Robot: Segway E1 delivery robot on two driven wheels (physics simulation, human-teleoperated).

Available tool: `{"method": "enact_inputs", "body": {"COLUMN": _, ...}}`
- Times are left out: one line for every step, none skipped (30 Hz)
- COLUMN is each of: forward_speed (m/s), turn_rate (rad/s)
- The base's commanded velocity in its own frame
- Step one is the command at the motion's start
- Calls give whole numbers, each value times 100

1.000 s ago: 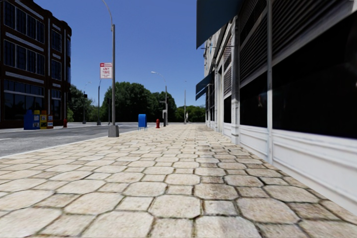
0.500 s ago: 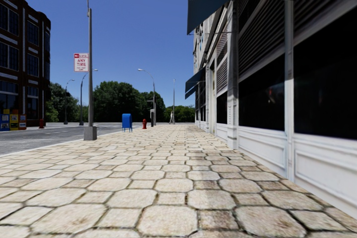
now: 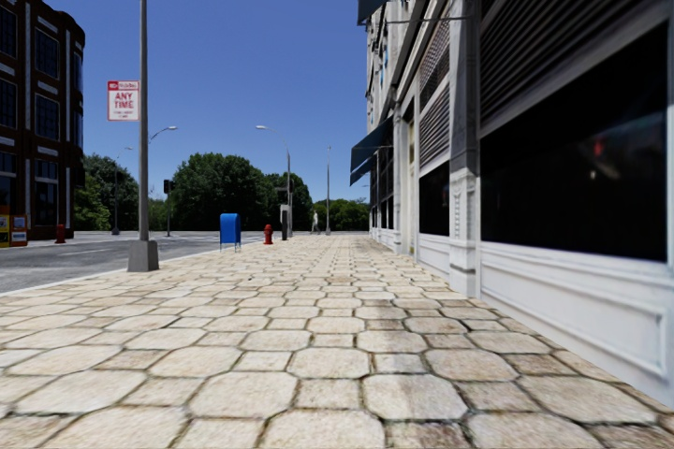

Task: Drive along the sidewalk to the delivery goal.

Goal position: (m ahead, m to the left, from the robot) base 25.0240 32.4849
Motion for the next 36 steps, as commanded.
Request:
{"method": "enact_inputs", "body": {"forward_speed": 200, "turn_rate": 0}}
{"method": "enact_inputs", "body": {"forward_speed": 200, "turn_rate": 0}}
{"method": "enact_inputs", "body": {"forward_speed": 200, "turn_rate": 0}}
{"method": "enact_inputs", "body": {"forward_speed": 200, "turn_rate": 0}}
{"method": "enact_inputs", "body": {"forward_speed": 200, "turn_rate": 0}}
{"method": "enact_inputs", "body": {"forward_speed": 200, "turn_rate": 0}}
{"method": "enact_inputs", "body": {"forward_speed": 200, "turn_rate": 0}}
{"method": "enact_inputs", "body": {"forward_speed": 200, "turn_rate": 0}}
{"method": "enact_inputs", "body": {"forward_speed": 200, "turn_rate": 0}}
{"method": "enact_inputs", "body": {"forward_speed": 200, "turn_rate": 0}}
{"method": "enact_inputs", "body": {"forward_speed": 200, "turn_rate": 0}}
{"method": "enact_inputs", "body": {"forward_speed": 200, "turn_rate": 0}}
{"method": "enact_inputs", "body": {"forward_speed": 200, "turn_rate": 0}}
{"method": "enact_inputs", "body": {"forward_speed": 200, "turn_rate": 0}}
{"method": "enact_inputs", "body": {"forward_speed": 200, "turn_rate": 0}}
{"method": "enact_inputs", "body": {"forward_speed": 200, "turn_rate": 0}}
{"method": "enact_inputs", "body": {"forward_speed": 200, "turn_rate": 0}}
{"method": "enact_inputs", "body": {"forward_speed": 200, "turn_rate": 0}}
{"method": "enact_inputs", "body": {"forward_speed": 200, "turn_rate": 0}}
{"method": "enact_inputs", "body": {"forward_speed": 200, "turn_rate": 0}}
{"method": "enact_inputs", "body": {"forward_speed": 200, "turn_rate": 0}}
{"method": "enact_inputs", "body": {"forward_speed": 200, "turn_rate": 0}}
{"method": "enact_inputs", "body": {"forward_speed": 200, "turn_rate": 0}}
{"method": "enact_inputs", "body": {"forward_speed": 200, "turn_rate": 0}}
{"method": "enact_inputs", "body": {"forward_speed": 200, "turn_rate": 0}}
{"method": "enact_inputs", "body": {"forward_speed": 200, "turn_rate": 0}}
{"method": "enact_inputs", "body": {"forward_speed": 200, "turn_rate": 0}}
{"method": "enact_inputs", "body": {"forward_speed": 200, "turn_rate": 0}}
{"method": "enact_inputs", "body": {"forward_speed": 200, "turn_rate": 0}}
{"method": "enact_inputs", "body": {"forward_speed": 200, "turn_rate": 0}}
{"method": "enact_inputs", "body": {"forward_speed": 200, "turn_rate": 0}}
{"method": "enact_inputs", "body": {"forward_speed": 200, "turn_rate": 0}}
{"method": "enact_inputs", "body": {"forward_speed": 200, "turn_rate": 0}}
{"method": "enact_inputs", "body": {"forward_speed": 200, "turn_rate": 0}}
{"method": "enact_inputs", "body": {"forward_speed": 200, "turn_rate": 0}}
{"method": "enact_inputs", "body": {"forward_speed": 200, "turn_rate": 0}}
